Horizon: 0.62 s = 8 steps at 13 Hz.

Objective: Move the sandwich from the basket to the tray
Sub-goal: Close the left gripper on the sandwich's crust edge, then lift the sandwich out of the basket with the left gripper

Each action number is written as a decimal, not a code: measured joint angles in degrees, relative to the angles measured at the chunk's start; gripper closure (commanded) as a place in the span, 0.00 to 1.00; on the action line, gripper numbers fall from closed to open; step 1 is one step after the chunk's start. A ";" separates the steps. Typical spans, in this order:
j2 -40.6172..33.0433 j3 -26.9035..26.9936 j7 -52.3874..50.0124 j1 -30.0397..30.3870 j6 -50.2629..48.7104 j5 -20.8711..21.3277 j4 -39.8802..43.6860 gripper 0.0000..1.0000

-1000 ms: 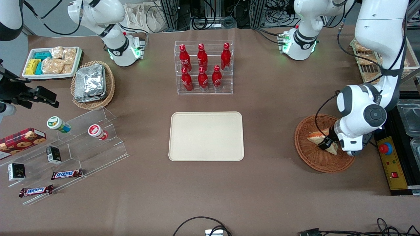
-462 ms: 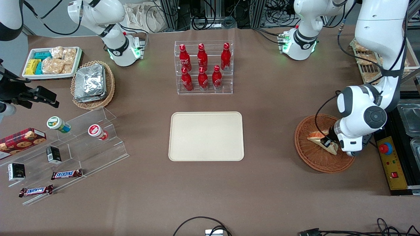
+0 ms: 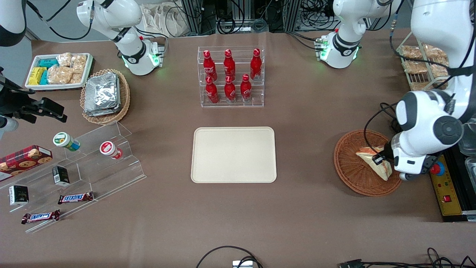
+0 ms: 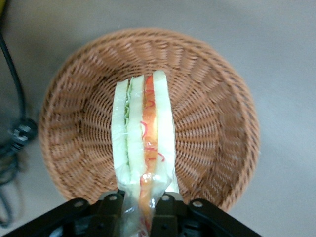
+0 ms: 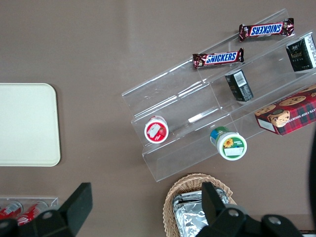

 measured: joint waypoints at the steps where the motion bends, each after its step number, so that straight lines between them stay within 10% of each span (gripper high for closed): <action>1: -0.67 -0.19 3.75 -0.11 -3.89 0.03 2.65 1.00; 8: -1.77 -7.62 20.52 -1.84 -25.74 -0.03 21.32 1.00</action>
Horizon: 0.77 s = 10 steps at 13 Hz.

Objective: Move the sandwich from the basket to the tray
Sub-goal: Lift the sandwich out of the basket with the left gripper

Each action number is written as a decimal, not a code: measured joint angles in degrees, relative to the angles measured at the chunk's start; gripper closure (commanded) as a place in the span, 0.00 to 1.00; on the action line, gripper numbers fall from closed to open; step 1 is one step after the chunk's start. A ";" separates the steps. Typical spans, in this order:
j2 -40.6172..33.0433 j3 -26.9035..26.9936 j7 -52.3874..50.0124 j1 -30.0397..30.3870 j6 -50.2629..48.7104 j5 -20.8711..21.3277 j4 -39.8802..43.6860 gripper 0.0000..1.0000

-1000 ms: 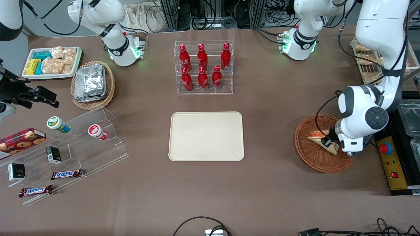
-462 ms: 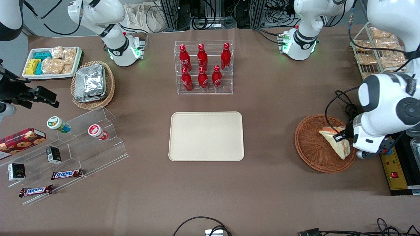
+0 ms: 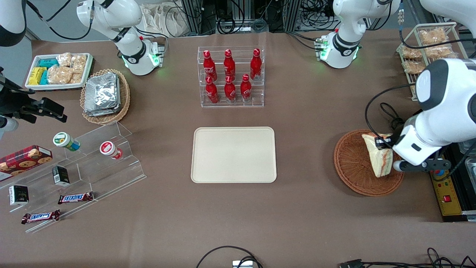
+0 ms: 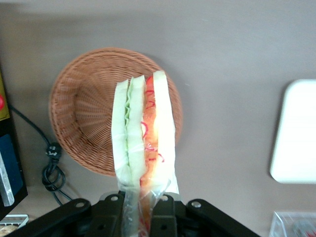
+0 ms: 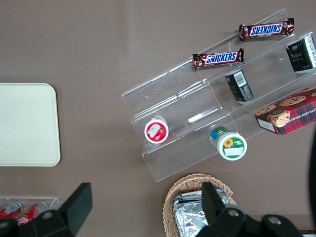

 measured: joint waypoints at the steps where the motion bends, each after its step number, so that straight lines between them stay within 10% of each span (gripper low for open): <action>1: -0.11 -1.24 0.00 -1.10 -1.71 0.01 1.51 1.00; 10: 2.08 -6.11 -9.01 -13.16 -1.40 -0.02 6.44 1.00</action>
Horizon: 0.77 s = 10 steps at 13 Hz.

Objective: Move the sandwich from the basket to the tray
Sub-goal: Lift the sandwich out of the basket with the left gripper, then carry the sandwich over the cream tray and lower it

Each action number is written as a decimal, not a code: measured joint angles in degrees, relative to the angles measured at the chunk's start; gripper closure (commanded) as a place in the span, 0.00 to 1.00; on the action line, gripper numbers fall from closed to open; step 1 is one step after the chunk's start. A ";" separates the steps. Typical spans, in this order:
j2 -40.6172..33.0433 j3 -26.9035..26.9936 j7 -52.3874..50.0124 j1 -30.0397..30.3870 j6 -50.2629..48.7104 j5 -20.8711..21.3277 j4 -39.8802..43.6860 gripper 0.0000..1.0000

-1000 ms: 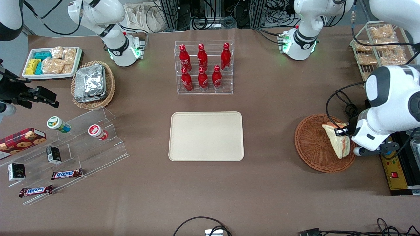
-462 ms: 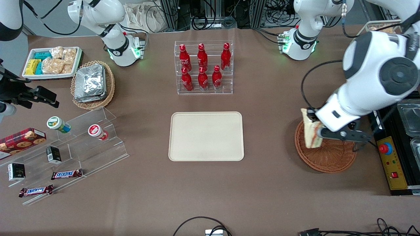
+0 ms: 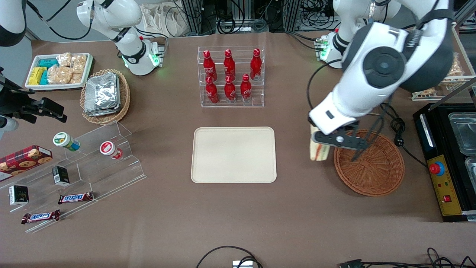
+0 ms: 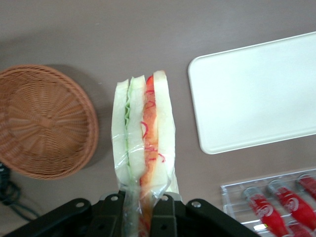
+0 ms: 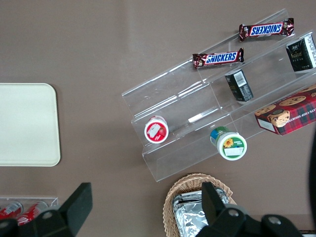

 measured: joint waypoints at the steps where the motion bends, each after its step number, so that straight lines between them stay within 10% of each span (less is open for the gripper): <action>1: 1.01 -0.29 -2.36 -1.41 2.10 0.01 0.22 1.00; 10: 13.73 -0.57 -11.91 -7.98 14.68 3.56 0.33 1.00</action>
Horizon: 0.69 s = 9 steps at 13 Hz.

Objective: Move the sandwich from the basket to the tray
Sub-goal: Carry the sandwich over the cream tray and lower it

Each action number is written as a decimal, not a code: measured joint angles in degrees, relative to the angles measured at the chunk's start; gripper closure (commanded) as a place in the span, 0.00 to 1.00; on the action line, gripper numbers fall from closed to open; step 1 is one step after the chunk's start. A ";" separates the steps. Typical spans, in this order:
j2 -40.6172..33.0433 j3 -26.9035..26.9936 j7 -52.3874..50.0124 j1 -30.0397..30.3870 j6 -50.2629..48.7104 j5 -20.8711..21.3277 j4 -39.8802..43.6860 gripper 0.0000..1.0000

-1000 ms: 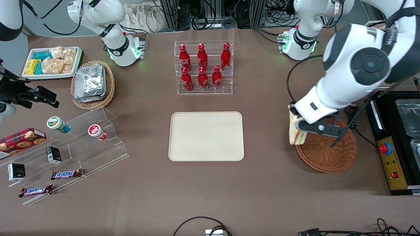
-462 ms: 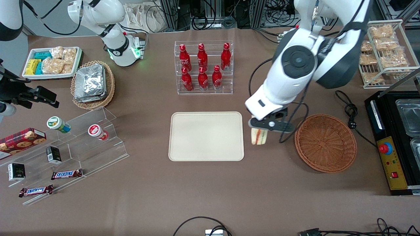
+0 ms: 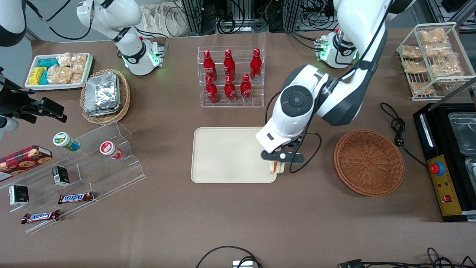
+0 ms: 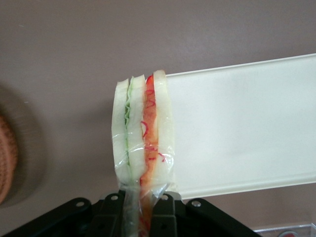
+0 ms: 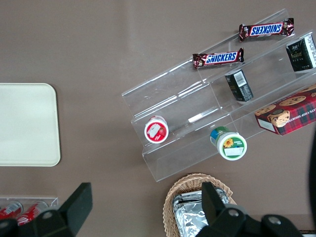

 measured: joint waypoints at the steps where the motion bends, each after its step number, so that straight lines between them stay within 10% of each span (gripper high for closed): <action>1: 1.46 -0.01 -0.60 -0.58 1.60 0.83 -0.08 1.00; 9: 6.01 -0.25 -6.85 -2.14 18.07 6.42 -11.27 1.00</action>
